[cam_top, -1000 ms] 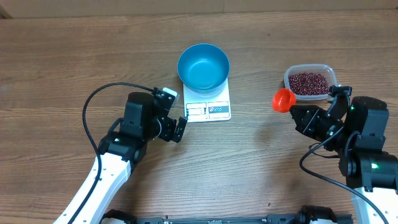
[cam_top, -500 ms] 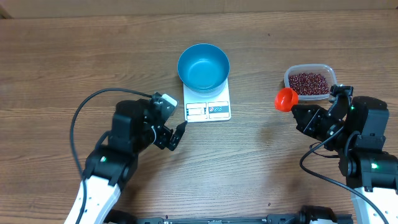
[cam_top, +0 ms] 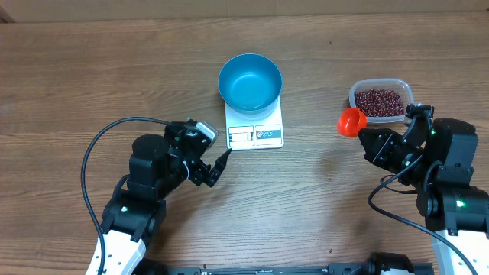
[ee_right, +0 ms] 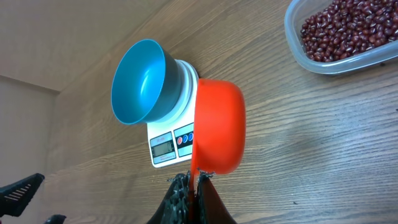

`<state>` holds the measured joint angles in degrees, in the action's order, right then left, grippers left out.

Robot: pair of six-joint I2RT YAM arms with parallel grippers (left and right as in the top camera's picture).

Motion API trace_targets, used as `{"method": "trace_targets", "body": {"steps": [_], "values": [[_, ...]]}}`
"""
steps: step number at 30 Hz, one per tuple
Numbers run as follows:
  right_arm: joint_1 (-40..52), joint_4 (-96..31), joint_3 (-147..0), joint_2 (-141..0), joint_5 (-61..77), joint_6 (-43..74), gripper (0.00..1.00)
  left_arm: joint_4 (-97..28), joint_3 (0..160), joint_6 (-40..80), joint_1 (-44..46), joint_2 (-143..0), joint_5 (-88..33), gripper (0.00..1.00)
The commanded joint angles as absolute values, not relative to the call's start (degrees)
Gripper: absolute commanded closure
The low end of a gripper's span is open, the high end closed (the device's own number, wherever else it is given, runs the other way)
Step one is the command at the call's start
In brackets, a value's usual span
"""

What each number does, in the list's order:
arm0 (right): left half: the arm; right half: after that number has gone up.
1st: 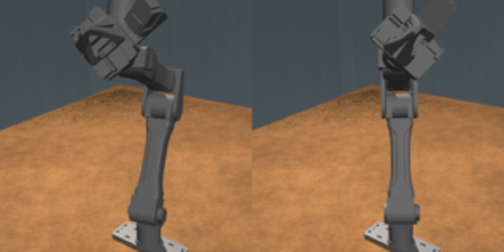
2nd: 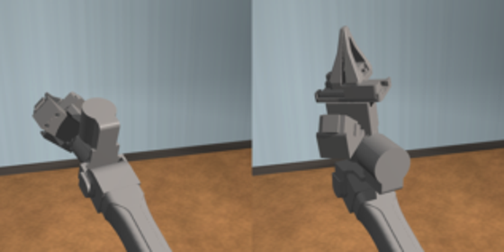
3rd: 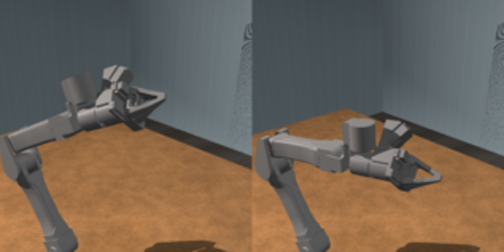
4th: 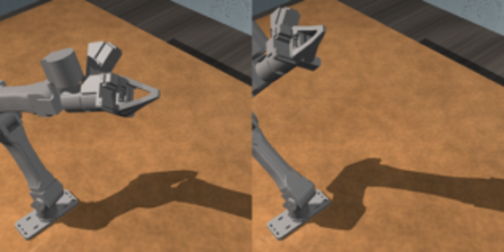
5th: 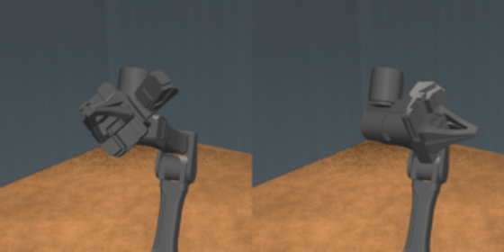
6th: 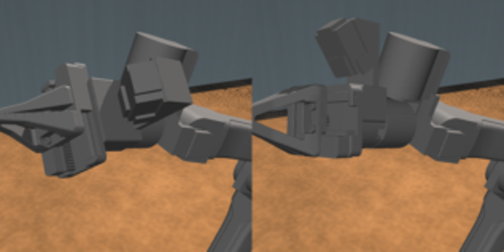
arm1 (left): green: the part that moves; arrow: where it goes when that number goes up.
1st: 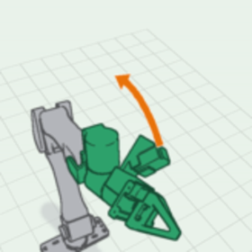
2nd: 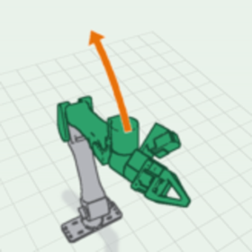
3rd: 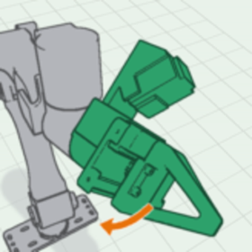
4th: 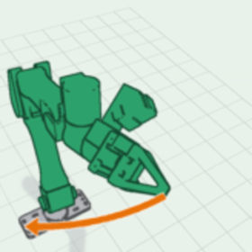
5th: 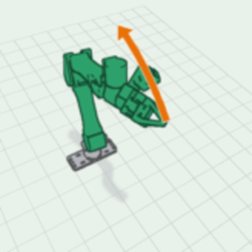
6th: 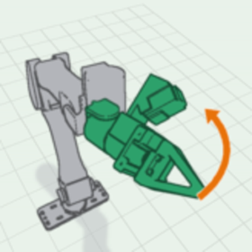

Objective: Scoop item into bowl and weigh 150g on scale

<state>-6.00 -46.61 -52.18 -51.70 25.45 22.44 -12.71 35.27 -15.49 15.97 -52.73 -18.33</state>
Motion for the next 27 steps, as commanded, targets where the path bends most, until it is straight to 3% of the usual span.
{"method": "trace_targets", "body": {"steps": [1,27], "values": [[-6.2,-46.6,-53.3,-51.6,25.1,22.0,0.96,-14.5,35.2,-16.7,15.7,-52.5,-20.4,0.0],[-6.2,-46.5,-53.3,-51.6,24.4,22.0,0.96,-17.8,35.2,-16.7,15.7,-58.1,-20.4,0.0]]}}
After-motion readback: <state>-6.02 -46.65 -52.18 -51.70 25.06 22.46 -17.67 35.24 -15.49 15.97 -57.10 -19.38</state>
